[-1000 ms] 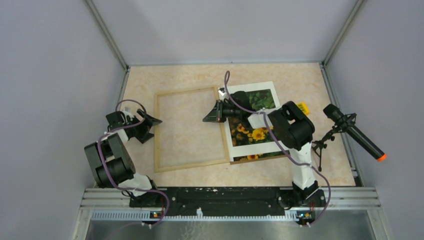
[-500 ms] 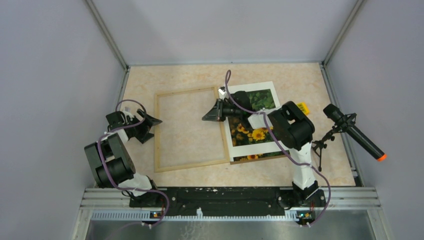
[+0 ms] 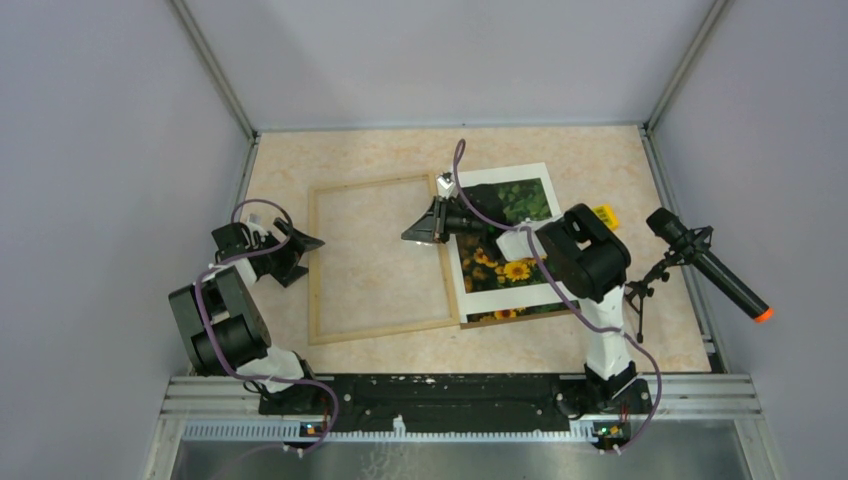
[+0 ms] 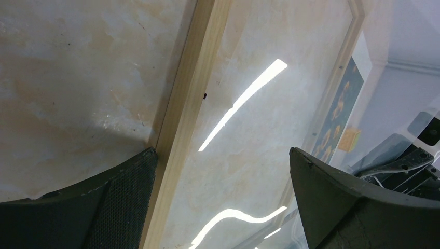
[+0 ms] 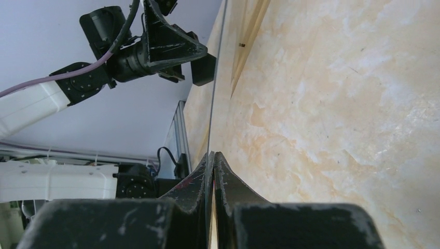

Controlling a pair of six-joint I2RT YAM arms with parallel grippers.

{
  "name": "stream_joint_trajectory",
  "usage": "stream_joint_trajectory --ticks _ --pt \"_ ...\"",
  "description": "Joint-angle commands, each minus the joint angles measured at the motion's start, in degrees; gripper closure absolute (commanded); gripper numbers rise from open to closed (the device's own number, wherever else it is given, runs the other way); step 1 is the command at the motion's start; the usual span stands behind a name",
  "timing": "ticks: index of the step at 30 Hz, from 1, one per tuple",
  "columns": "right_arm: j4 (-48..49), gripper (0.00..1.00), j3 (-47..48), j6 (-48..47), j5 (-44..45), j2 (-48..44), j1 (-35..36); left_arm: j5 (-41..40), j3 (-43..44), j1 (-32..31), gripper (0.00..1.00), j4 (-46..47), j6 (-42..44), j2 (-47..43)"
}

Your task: Put the photo into the frame

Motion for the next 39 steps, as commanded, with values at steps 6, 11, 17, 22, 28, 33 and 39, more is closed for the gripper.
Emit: stream_joint_trajectory --ticks 6,11,17,22,28,33,39 --pt "5.45 1.0 1.86 1.16 0.32 -1.1 0.92 4.39 -0.43 -0.28 0.01 1.1 -1.12 -1.6" --pt "5.49 1.0 2.52 1.56 1.72 0.93 0.92 4.25 -0.43 -0.31 0.01 0.91 -1.04 -1.81" --pt "3.85 1.0 2.24 0.47 3.61 1.28 0.92 4.15 -0.42 -0.26 0.01 0.87 -1.03 -1.5" --pt "3.21 1.0 2.9 0.47 3.91 2.4 0.92 4.13 -0.34 -0.26 0.01 0.91 -1.03 -1.63" --pt "2.72 1.0 3.49 0.51 4.12 3.73 0.92 4.12 -0.42 -0.24 0.01 0.87 -1.03 -1.46" --pt "2.08 1.0 3.36 0.64 4.74 4.33 0.92 4.12 -0.48 -0.25 0.01 0.92 -1.02 -1.53" --pt "1.8 1.0 3.55 0.82 5.45 5.1 0.84 4.3 -0.48 -0.27 0.01 1.01 -1.09 -1.46"
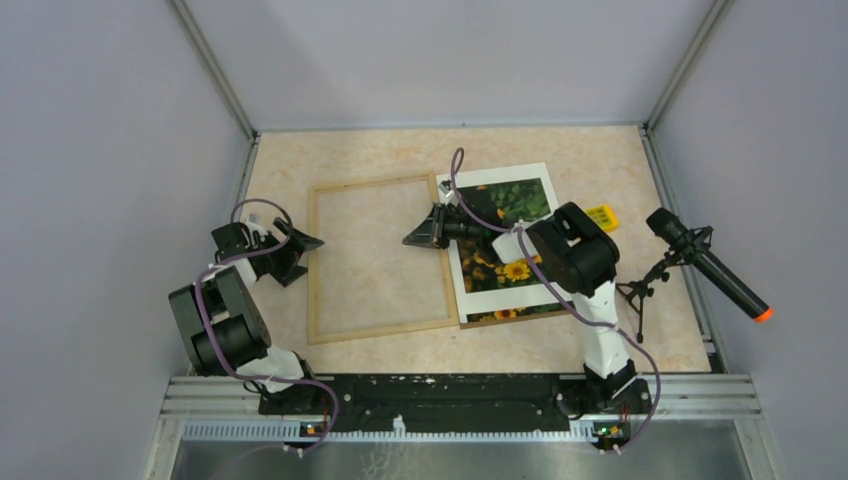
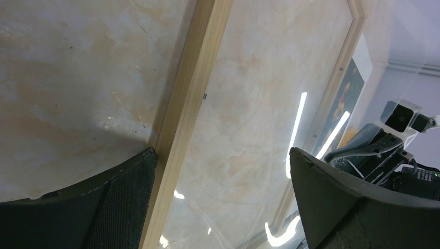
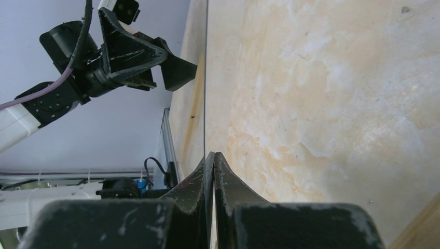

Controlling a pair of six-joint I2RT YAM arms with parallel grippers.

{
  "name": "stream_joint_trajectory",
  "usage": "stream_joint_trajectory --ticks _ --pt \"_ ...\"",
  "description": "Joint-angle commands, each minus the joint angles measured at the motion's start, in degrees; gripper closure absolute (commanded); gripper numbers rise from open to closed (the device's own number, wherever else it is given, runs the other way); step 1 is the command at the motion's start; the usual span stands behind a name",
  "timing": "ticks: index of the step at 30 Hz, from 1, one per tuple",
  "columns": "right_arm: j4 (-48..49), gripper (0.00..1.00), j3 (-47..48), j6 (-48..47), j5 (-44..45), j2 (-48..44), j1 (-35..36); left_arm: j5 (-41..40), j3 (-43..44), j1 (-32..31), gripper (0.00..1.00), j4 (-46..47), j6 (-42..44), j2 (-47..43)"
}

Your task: Put the photo into the frame

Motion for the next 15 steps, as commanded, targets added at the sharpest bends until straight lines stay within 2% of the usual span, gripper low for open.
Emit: stream_joint_trajectory --ticks 1,15 --pt "2.58 1.0 2.76 -0.89 2.36 1.11 0.46 4.3 -0.43 -0.28 0.01 0.75 -1.1 -1.47" --pt "3.21 1.0 1.87 -0.54 5.46 1.77 0.04 4.58 -0.77 -0.2 0.01 0.85 -1.2 -1.22"
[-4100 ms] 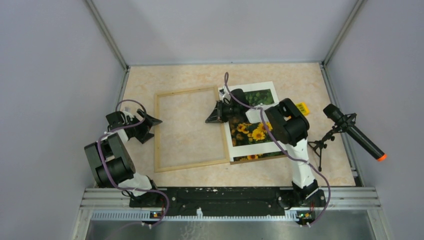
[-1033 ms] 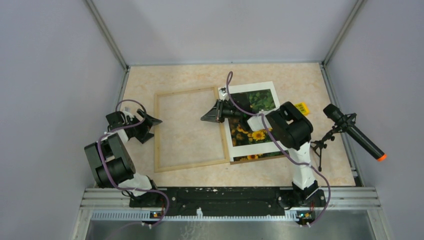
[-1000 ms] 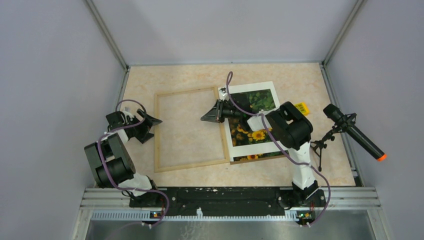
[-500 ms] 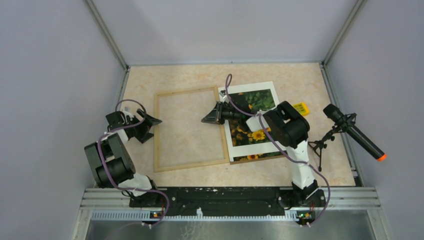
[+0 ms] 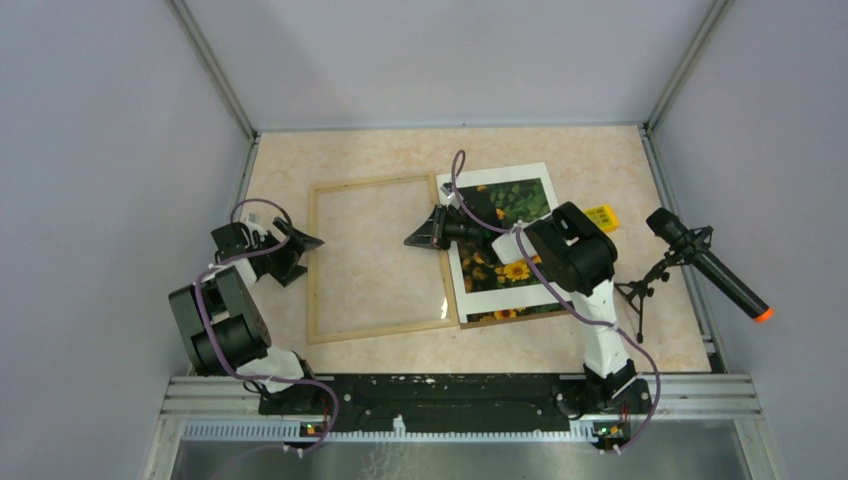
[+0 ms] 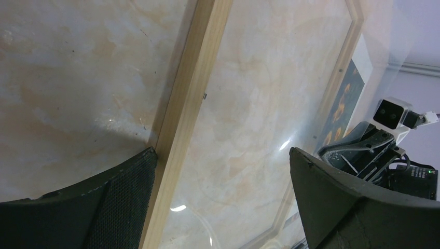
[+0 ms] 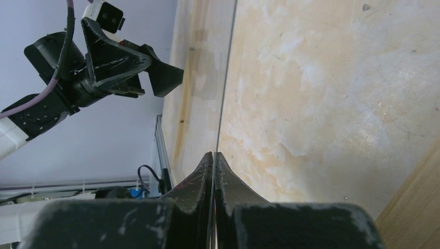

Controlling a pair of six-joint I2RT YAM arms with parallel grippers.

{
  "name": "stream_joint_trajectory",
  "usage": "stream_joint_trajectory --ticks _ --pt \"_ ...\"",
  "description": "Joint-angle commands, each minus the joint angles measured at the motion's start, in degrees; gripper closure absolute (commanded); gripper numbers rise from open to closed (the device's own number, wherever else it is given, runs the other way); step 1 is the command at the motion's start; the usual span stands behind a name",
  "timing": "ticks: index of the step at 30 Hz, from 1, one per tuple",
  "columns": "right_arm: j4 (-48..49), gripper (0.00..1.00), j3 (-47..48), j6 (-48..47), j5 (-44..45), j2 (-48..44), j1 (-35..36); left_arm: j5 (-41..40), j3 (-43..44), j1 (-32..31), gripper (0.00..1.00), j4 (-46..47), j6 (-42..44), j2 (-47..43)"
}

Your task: Put the photo into the frame

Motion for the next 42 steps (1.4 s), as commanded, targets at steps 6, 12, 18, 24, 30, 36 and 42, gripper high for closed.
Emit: stream_joint_trajectory --ticks 6,12,18,24,30,36,42 --pt "3.83 1.0 1.45 -0.64 4.12 0.59 0.05 4.91 -0.9 -0.31 0.01 0.29 -1.29 -1.25" --pt "3.33 1.0 1.88 -0.65 4.42 1.13 -0.27 5.04 -1.11 -0.32 0.01 0.32 -1.29 -1.35" --pt "2.76 1.0 2.35 -0.75 4.68 1.59 -0.44 5.05 -1.24 -0.38 0.01 0.2 -1.21 -1.55" --pt "2.48 1.0 2.43 -0.47 5.27 2.09 -0.66 5.15 -1.4 -0.3 0.01 0.12 -1.14 -1.82" --pt "0.01 1.0 2.49 -0.32 6.74 2.23 -1.0 5.21 -1.48 -0.35 0.01 0.16 -1.12 -1.85" --pt "-0.83 1.0 3.21 -0.27 6.38 3.05 -1.06 5.27 -1.53 -0.28 0.01 0.23 -1.2 -1.81" --pt "-1.65 1.0 3.75 -0.39 6.6 3.68 -1.2 5.4 -1.52 -0.29 0.01 0.2 -1.2 -1.77"
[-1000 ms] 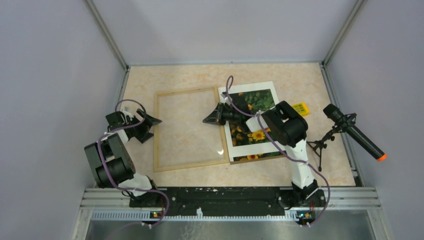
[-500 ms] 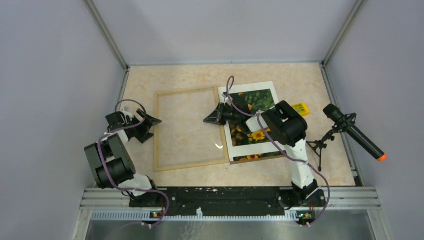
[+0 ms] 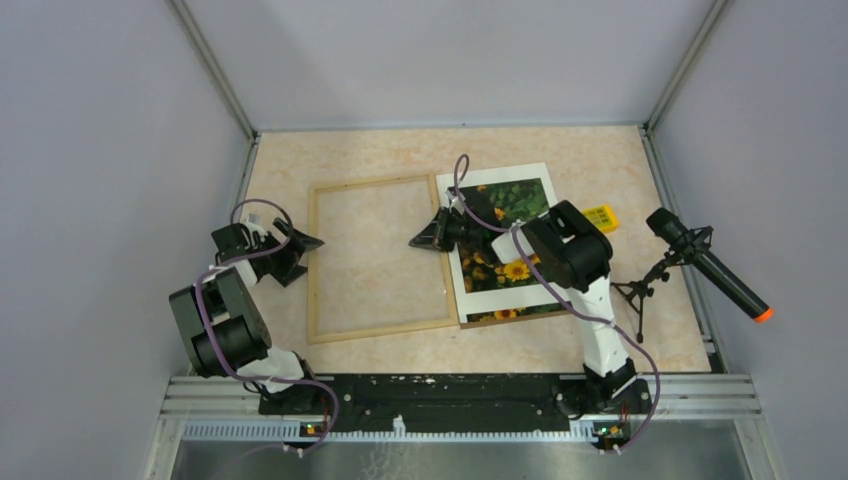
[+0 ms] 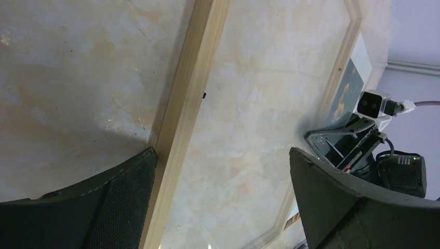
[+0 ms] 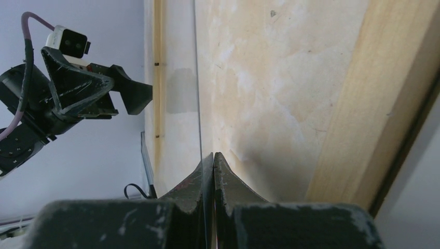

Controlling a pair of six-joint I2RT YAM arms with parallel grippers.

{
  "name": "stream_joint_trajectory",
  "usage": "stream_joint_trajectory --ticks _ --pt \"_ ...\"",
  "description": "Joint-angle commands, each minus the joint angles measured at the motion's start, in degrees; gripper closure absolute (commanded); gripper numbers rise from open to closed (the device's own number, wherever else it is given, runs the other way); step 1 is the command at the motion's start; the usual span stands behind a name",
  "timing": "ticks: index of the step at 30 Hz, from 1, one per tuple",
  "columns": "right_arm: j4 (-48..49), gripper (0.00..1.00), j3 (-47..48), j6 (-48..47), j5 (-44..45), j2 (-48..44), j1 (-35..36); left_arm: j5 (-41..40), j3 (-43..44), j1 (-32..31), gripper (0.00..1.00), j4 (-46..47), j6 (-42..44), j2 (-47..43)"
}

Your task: Put the photo into the frame

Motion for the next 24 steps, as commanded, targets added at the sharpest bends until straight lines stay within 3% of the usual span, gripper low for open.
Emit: stream_joint_trajectory --ticks 1,24 --pt "1.62 1.0 3.22 -0.4 2.09 1.56 -0.31 5.18 -0.74 -0.41 0.01 -0.87 -1.2 -1.32" --pt "13.99 1.0 0.8 -1.59 -3.9 -1.64 0.98 5.15 -0.5 -0.37 0.01 -0.69 -1.38 -0.8"
